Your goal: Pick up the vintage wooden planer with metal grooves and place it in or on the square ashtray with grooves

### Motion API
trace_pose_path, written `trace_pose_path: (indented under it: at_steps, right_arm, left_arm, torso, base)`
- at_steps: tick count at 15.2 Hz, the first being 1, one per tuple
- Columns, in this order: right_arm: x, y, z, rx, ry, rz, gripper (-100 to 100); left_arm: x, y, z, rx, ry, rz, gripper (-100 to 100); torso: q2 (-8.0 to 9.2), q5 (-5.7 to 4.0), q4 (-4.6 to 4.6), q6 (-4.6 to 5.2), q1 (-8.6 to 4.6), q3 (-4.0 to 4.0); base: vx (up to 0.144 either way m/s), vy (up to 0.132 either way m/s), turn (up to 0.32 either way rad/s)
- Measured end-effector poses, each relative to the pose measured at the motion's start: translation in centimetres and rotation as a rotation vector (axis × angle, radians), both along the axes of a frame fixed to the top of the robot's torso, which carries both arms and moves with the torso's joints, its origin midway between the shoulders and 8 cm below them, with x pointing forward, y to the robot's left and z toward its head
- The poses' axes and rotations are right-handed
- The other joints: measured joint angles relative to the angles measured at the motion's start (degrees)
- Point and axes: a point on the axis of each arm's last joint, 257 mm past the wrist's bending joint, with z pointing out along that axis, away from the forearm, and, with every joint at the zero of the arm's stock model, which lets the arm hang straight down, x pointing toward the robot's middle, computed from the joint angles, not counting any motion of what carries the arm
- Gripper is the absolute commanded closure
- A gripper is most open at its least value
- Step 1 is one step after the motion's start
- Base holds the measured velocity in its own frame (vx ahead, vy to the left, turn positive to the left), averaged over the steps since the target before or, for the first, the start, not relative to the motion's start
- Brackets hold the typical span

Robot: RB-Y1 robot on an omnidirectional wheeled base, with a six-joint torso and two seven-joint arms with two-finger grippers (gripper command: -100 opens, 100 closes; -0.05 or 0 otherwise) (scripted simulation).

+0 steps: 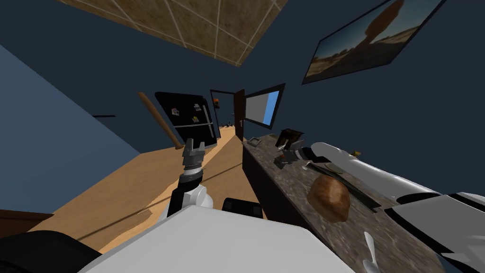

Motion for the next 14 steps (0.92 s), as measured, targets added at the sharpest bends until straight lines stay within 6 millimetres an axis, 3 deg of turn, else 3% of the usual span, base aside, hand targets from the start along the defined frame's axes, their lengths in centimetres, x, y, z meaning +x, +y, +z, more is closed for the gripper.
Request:
trace_pose_path:
  at_steps: [6,8,10,11,14]
  right_arm:
    - [0.2,-6.7,1.7,-0.184,-0.014,-0.017,-100]
    - [0.3,-7.5,1.8,-0.204,-0.015,-0.018,-100]
    - [0.4,-7.5,0.6,-0.204,-0.013,-0.022,-100]
    - [0.4,-7.5,0.4,-0.205,-0.015,-0.023,100]
    - [0.4,-7.6,0.4,-0.206,-0.013,-0.022,100]
  left_arm:
    - [0.0,0.0,0.0,0.0,0.0,0.0,0]
    - [0.0,0.0,0.0,0.0,0.0,0.0,0]
    - [0.0,0.0,0.0,0.0,0.0,0.0,0]
    - [0.0,0.0,0.0,0.0,0.0,0.0,0]
    - [0.0,0.0,0.0,0.0,0.0,0.0,0]
  torso:
    - [-0.02,-0.03,-0.02,0.03,0.02,-0.02]
    - [-0.01,-0.02,-0.02,0.03,0.06,-0.02]
    - [-0.08,-0.01,-0.04,0.01,0.19,-0.06]
    - [-0.07,0.01,-0.03,0.03,0.19,-0.05]
    - [0.0,0.0,0.01,0.02,0.15,0.0]
  base:
    - [0.012,-0.023,0.082]
    - [0.013,0.002,0.027]
    - [0.027,0.025,0.037]
    - [0.007,0.006,0.0]
    - [0.0,0.001,-0.005]
